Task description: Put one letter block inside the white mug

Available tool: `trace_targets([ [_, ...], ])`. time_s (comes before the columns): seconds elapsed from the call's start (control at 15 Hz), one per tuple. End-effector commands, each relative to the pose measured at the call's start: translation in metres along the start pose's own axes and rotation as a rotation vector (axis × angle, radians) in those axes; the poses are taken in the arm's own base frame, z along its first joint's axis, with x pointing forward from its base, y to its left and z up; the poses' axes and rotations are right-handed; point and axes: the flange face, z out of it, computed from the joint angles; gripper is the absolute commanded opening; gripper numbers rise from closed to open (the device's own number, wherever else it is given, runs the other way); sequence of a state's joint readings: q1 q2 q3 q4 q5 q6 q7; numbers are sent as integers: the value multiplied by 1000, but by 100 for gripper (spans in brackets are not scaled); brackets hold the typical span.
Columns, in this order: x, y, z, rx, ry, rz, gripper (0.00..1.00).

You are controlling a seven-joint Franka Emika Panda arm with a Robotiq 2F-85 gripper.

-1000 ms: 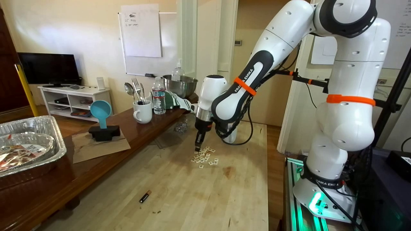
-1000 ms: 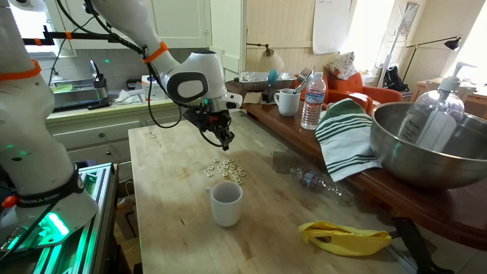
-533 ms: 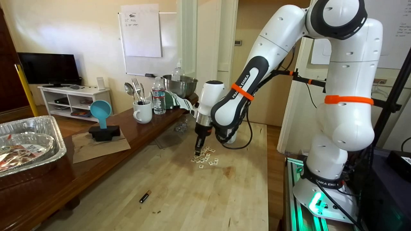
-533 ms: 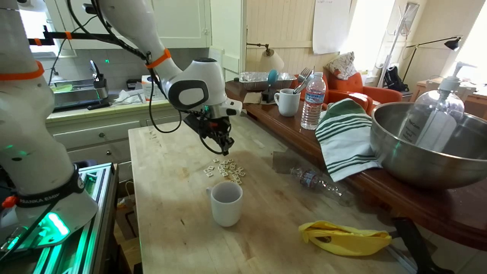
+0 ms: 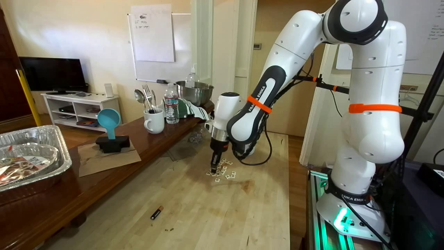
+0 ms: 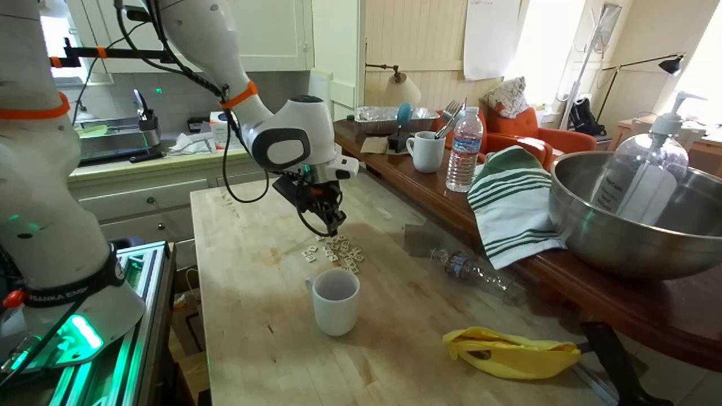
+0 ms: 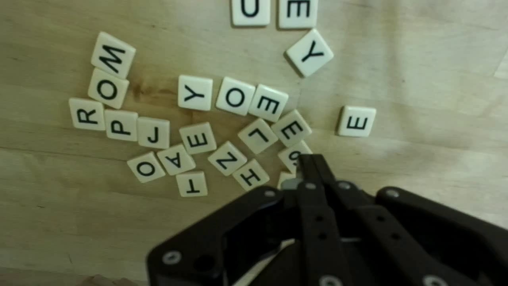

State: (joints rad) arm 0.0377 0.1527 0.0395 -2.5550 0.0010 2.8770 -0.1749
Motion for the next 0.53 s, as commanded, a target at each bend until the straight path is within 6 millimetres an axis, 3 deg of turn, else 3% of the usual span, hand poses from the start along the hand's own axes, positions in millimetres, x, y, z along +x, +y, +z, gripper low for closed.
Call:
trace_targets([
  [0.0,4,6,10,1,6,13,0],
  [0.47,6,8,18,10,-3,22,0],
])
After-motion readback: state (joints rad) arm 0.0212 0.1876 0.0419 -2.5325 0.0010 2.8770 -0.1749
